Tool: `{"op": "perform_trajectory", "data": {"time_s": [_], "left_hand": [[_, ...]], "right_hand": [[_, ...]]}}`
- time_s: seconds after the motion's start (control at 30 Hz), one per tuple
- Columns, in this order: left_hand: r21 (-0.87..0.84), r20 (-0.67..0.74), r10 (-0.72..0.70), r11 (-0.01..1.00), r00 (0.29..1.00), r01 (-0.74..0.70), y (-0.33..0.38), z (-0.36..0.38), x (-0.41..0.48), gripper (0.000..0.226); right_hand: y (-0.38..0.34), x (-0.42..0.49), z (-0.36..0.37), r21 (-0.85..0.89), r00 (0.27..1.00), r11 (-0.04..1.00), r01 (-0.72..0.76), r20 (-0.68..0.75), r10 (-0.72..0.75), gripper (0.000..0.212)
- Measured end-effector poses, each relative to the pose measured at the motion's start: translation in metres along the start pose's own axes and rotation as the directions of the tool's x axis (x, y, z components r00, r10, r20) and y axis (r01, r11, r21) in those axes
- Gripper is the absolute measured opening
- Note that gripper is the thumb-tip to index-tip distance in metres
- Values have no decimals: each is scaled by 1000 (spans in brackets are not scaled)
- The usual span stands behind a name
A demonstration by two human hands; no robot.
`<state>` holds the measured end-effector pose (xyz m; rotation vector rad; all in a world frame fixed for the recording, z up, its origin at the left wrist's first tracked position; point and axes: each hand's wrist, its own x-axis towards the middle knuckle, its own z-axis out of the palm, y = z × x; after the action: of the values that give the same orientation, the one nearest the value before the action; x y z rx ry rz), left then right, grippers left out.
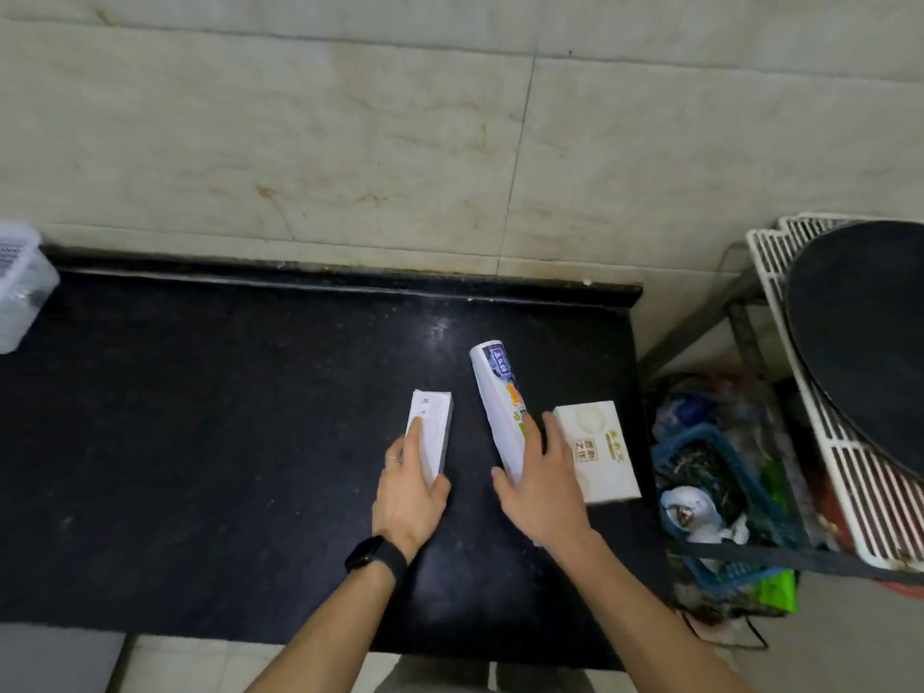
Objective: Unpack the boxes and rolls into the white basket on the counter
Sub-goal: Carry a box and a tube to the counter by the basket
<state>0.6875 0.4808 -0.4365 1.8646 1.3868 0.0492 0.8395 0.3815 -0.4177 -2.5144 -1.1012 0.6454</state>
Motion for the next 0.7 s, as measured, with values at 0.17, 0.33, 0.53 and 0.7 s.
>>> {"op": "perform_trajectory", "data": {"time_s": [0.17,0.33,0.53,0.7], "left_hand": [[-31,-75,-79,997,994,77,-15,-14,-6,83],[-87,-160,-165,985,973,153,-27,-26,-30,84],[-142,-282,-244,967,928,211,-48,-63,-74,86],[-218,-430,-342,937,836,272,-80,-113,-115,87]], "right_hand": [[-9,15,26,-215,991,974,-71,99,94,96],[-1,11,36,-352,992,936,-17,112,61,106],[-18,7,24,-126,976,991,55,215,-27,81],[-87,-18,20,76,852,929,361,378,-362,75]]}}
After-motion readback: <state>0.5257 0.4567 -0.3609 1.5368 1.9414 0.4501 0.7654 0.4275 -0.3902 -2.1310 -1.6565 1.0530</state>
